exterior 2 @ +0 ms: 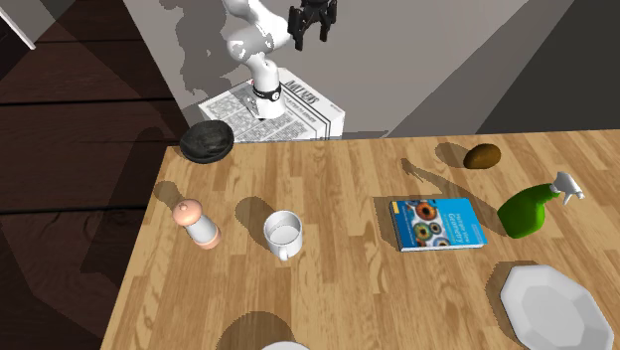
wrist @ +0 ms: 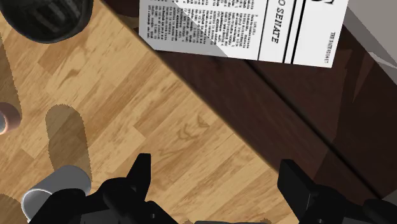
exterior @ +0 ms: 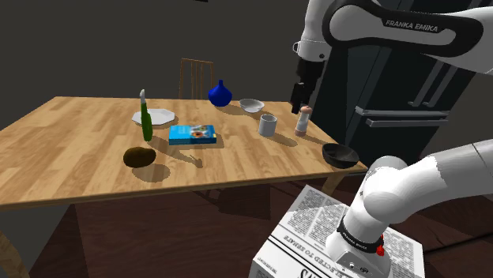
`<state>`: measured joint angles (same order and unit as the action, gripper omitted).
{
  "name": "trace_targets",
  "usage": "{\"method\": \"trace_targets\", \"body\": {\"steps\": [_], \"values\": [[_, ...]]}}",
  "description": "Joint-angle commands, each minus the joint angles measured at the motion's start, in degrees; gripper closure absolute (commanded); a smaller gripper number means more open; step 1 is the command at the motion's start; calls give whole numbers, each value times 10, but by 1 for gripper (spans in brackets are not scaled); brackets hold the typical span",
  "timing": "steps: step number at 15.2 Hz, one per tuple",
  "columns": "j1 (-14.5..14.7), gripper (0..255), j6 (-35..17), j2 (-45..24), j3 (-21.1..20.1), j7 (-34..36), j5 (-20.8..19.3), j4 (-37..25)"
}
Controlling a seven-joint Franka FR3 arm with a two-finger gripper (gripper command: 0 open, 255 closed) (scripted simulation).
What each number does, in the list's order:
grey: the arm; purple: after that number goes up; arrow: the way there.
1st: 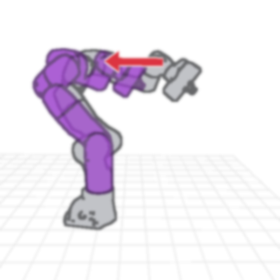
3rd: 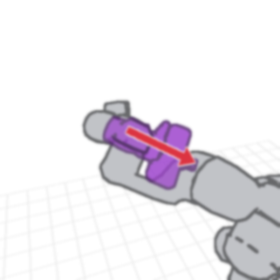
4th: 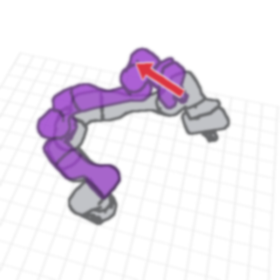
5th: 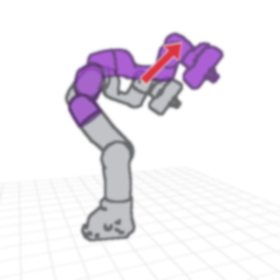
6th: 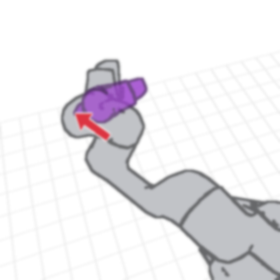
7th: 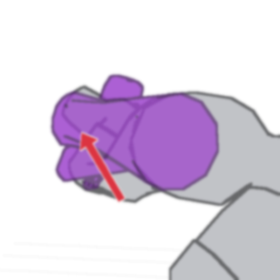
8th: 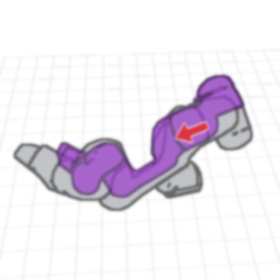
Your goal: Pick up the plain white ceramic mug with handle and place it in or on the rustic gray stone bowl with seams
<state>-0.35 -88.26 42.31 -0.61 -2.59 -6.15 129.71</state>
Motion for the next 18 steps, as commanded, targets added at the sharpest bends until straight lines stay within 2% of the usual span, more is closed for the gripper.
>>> {"method": "trace_targets", "body": {"steps": [1,10,18], "values": [[0,0,0,0,0,0,0,0],[-23,0,-143,-110,82,-68,-26,11],[-34,0,-254,-247,150,-136,-13,-31]]}}
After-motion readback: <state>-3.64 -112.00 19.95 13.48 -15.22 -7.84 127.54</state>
